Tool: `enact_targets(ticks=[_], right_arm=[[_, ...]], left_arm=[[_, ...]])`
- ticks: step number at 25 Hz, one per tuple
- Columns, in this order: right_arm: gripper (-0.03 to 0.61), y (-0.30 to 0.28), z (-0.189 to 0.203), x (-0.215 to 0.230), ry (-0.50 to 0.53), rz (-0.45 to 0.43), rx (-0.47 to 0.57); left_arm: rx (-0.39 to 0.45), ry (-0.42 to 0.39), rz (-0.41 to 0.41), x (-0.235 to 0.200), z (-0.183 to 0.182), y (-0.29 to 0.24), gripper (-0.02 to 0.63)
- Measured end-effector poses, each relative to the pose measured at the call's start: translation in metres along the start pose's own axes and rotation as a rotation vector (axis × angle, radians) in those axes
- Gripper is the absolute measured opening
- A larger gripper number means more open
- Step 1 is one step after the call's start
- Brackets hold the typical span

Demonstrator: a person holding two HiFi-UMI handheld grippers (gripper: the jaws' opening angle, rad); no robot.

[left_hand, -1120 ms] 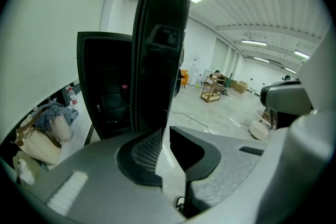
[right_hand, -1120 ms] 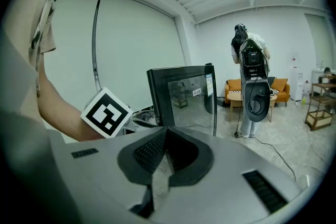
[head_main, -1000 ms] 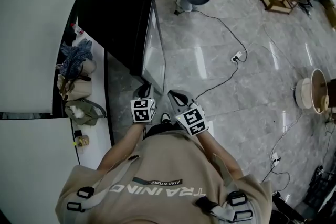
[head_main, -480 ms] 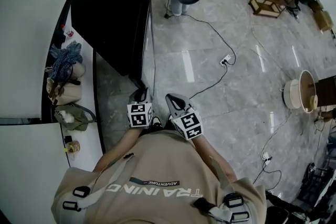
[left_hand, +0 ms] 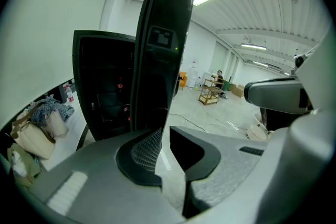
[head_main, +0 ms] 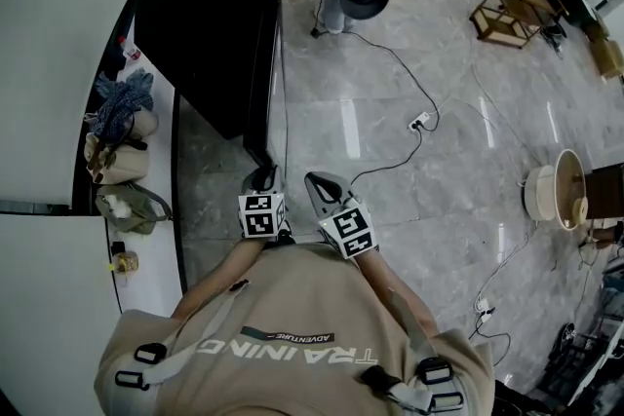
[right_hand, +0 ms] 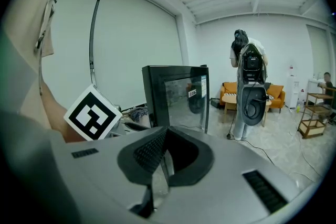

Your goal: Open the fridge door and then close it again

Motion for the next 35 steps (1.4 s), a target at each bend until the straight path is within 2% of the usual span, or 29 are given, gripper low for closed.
enact_targets(ticks=[12, 18, 24, 31, 35], right_arm=[[-0.005, 0.052, 0.012, 0.085, 0.033, -0.115, -0.006], [-0.005, 0.077, 0.021, 0.118, 0.061, -0.186, 0.0], [-0.005, 0.102, 0.033, 0.155, 0.059, -0.216, -0.009], [-0.005, 0.11, 0.044, 0.17, 0.047, -0.253, -0.036], [-0.005, 0.107, 0.04, 0.172, 0.039, -0.264, -0.038]], left_arm=[[0.001, 0.11, -0.161, 0.058, -0.004, -0.028, 0.043], [0.022, 0.153, -0.231, 0.086, -0.01, -0.043, 0.043], [0.049, 0.217, -0.299, 0.111, -0.016, -0.056, 0.043], [0.033, 0.234, -0.323, 0.126, -0.023, -0.07, 0.043], [0.014, 0.231, -0.314, 0.13, -0.027, -0.075, 0.02]])
Point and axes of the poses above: the fingertips, and each gripper's own axes: y backward along the fingers, x to its right, z out of its underside, the point moved 3 cm from there along y, backward along the fingers, and after that the axes turned 3 degrees about -y, right-handed, at the moved point
